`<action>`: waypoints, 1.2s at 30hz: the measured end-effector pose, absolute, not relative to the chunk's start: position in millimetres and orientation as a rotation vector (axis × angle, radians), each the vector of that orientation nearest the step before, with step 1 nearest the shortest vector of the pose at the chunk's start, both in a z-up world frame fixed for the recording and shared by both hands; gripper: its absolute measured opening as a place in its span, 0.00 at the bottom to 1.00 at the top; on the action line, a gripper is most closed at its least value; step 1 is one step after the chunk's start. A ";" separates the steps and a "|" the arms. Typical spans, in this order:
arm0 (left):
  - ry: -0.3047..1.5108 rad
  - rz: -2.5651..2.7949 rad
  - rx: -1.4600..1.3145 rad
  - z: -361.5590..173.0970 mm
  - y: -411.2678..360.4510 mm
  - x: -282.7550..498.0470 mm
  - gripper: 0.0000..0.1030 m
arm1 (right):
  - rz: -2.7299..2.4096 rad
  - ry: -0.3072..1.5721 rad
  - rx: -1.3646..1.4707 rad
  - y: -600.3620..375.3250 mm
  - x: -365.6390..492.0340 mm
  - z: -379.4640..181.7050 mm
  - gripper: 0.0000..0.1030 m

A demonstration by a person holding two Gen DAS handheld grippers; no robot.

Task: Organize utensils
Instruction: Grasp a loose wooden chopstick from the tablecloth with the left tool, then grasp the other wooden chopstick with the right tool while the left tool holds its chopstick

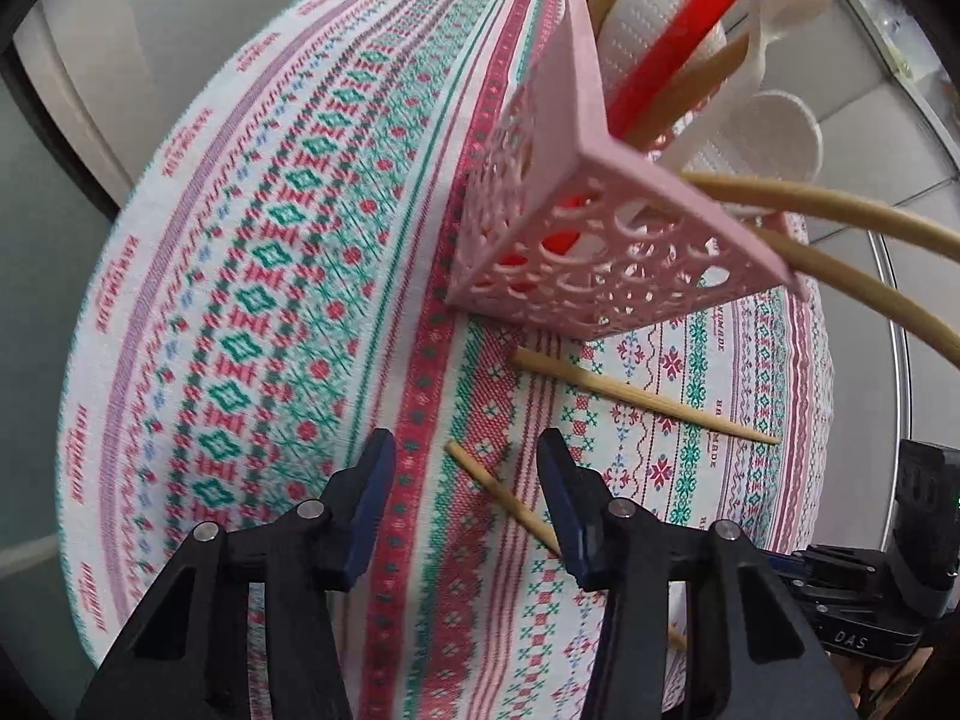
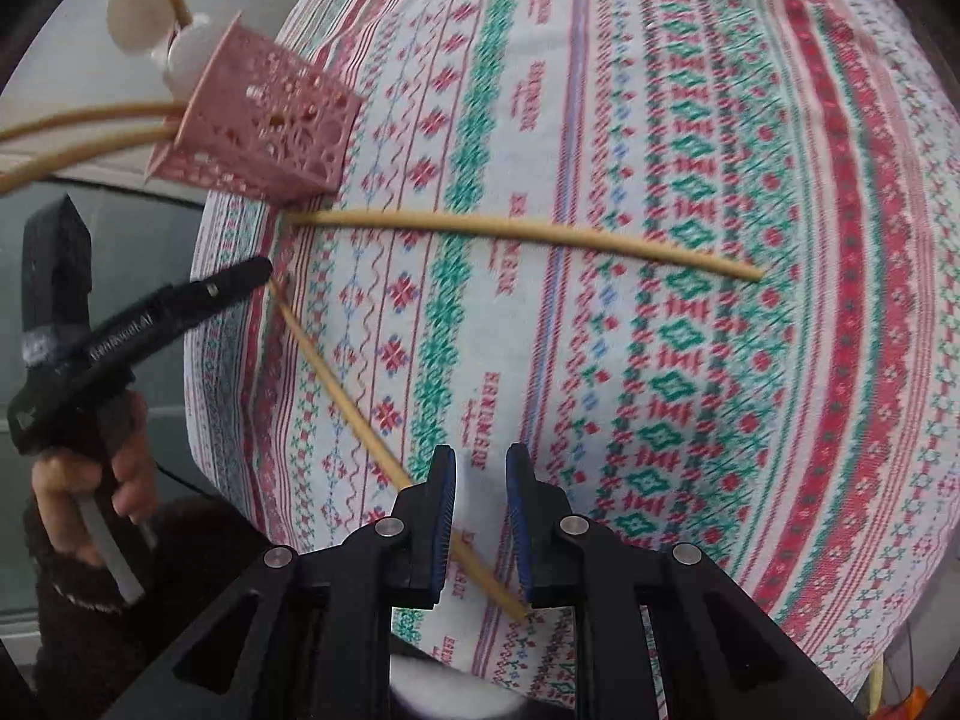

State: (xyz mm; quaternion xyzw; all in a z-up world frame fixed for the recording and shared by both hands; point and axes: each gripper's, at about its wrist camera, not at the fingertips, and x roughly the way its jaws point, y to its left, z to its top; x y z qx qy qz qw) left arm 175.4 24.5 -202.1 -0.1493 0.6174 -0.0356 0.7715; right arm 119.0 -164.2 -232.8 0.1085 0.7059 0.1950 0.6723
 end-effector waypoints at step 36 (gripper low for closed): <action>1.305 -0.099 -0.524 -192.3 59.1 154.7 0.03 | 0.433 1.245 -0.233 -198.9 181.5 -206.5 0.64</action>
